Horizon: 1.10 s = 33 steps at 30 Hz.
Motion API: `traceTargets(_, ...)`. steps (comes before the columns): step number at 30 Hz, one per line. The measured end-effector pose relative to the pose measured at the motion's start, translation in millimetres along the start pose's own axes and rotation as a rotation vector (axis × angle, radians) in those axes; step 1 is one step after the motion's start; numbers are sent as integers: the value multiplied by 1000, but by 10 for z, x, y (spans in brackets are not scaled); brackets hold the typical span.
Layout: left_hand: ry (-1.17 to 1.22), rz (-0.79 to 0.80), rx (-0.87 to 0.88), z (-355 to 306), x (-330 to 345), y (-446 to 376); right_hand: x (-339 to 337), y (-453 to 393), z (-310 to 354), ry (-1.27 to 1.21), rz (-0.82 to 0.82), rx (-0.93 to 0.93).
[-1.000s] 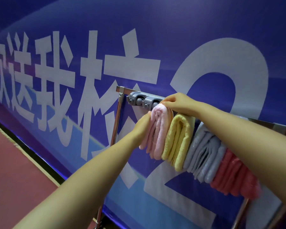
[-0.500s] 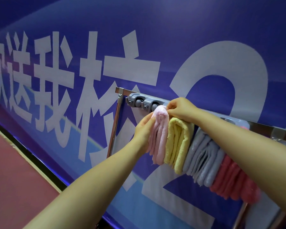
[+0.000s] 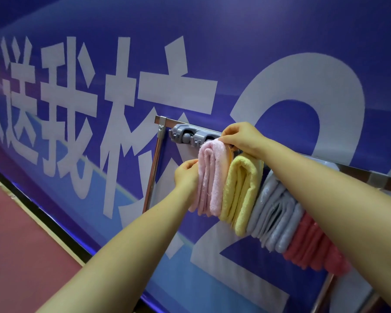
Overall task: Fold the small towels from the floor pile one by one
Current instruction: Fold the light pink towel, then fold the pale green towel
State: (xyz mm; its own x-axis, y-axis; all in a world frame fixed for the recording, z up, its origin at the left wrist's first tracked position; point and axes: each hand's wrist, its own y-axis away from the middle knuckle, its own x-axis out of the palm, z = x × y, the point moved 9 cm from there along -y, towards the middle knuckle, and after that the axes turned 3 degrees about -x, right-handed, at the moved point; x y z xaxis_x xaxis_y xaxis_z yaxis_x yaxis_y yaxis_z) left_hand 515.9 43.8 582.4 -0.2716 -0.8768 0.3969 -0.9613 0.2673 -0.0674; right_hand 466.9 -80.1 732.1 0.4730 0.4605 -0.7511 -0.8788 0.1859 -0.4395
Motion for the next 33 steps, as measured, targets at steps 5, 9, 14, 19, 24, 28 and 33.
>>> traceTargets(5,3,80,-147,121,152,75,4,121,110,247,-29,-57)
traceTargets(9,42,74,-212,97,153,227,74,209,182,346,6,-36)
traceTargets(14,-78,82,-149,-169,8,495,163,433,398,368,25,-61)
traceTargets(19,-212,-2,-44,-554,-399,716,146,856,766,216,-127,-122)
traceTargets(24,-207,-65,19,-785,-879,1027,553,1416,1057,-58,-74,-104)
traceTargets(28,-254,-166,75,-770,-1435,1363,1124,1885,1103,-256,-47,-50)
traceTargets(33,-393,-223,48,-252,-2170,1763,2162,2513,666,-394,85,182)
